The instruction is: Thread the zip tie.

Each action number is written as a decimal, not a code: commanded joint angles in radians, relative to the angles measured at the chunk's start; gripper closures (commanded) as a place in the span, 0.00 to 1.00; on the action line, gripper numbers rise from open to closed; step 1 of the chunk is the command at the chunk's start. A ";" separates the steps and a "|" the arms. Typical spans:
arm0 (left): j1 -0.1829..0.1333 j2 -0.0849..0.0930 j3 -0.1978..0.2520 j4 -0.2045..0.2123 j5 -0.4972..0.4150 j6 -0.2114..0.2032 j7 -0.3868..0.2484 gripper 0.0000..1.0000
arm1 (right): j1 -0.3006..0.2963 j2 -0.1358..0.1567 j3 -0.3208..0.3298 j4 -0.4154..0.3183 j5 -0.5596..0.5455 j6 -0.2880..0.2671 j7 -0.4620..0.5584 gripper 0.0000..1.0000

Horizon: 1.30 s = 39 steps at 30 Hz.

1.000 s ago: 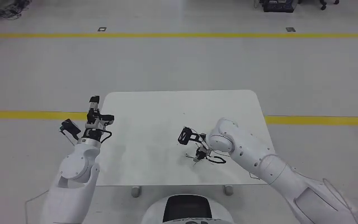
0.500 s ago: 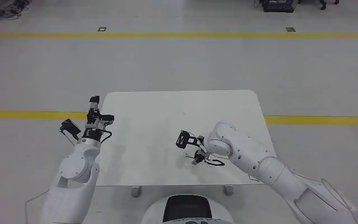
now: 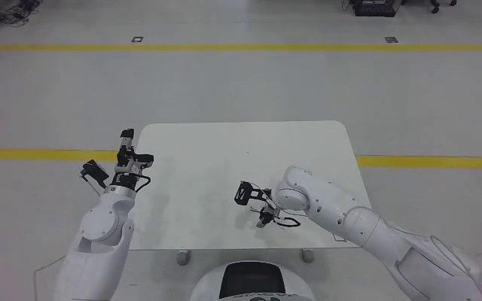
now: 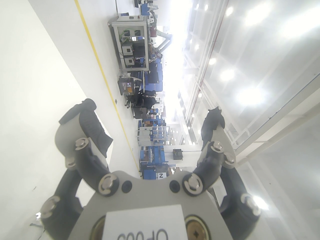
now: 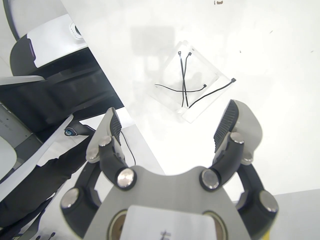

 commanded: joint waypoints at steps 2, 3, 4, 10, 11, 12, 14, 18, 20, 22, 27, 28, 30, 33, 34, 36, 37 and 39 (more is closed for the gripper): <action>0.000 0.000 0.000 0.000 0.000 0.000 0.000 0.00 | 0.006 -0.003 -0.007 0.016 -0.029 0.000 -0.020 0.00; 0.000 0.000 0.000 0.000 0.000 0.000 0.000 0.00 | 0.010 -0.006 -0.011 0.022 -0.028 0.000 -0.024 0.00; 0.000 0.000 0.000 0.000 0.000 0.000 0.000 0.00 | 0.017 -0.009 -0.021 0.026 -0.028 0.000 -0.025 0.00; 0.000 0.000 0.000 0.000 0.000 0.000 0.000 0.00 | 0.017 -0.009 -0.021 0.026 -0.028 0.000 -0.025 0.00; 0.000 0.000 0.000 0.000 0.000 0.000 0.000 0.00 | 0.017 -0.009 -0.021 0.026 -0.028 0.000 -0.025 0.00; 0.000 0.000 0.000 0.000 0.000 0.000 0.000 0.00 | 0.015 -0.009 -0.022 0.027 -0.028 0.000 -0.032 0.00; 0.000 0.000 0.000 0.000 0.000 0.000 0.000 0.00 | 0.012 -0.011 -0.032 0.042 -0.040 0.000 -0.061 0.00; 0.000 0.000 0.000 0.000 0.000 0.000 0.000 0.00 | 0.028 -0.017 -0.054 0.061 -0.027 0.000 -0.077 0.00; 0.000 0.000 0.000 0.000 0.000 0.000 0.000 0.00 | 0.036 -0.019 -0.065 0.069 -0.021 0.000 -0.084 0.00; 0.000 0.000 0.000 0.000 0.000 0.000 0.000 0.00 | 0.046 -0.020 -0.077 0.078 -0.016 0.000 -0.094 0.00; 0.000 0.000 0.000 0.000 0.000 0.000 0.000 0.00 | 0.065 -0.022 -0.103 0.091 -0.006 0.000 -0.106 0.00; 0.000 0.000 0.000 0.000 0.000 0.000 0.000 0.00 | 0.069 -0.022 -0.107 0.093 -0.003 0.000 -0.109 0.00; 0.000 0.000 0.000 0.000 0.000 0.000 0.000 0.00 | 0.073 -0.023 -0.111 0.094 0.001 0.000 -0.113 0.00; 0.000 0.000 0.000 0.000 0.000 0.000 0.000 0.00 | 0.077 -0.025 -0.119 0.093 0.006 0.000 -0.113 0.00; 0.000 0.000 0.000 0.000 0.000 0.000 0.000 0.00 | 0.078 -0.026 -0.121 0.093 0.007 0.000 -0.113 0.00; 0.000 0.000 0.000 0.000 0.000 0.000 0.000 0.00 | 0.080 -0.028 -0.124 0.093 0.010 0.000 -0.111 0.03; 0.000 0.000 0.000 0.000 0.000 0.000 0.000 0.00 | 0.082 -0.029 -0.124 0.094 0.012 0.000 -0.111 0.09; 0.000 0.000 0.000 0.000 0.000 0.000 0.000 0.00 | 0.084 -0.032 -0.126 0.096 0.013 0.000 -0.107 0.13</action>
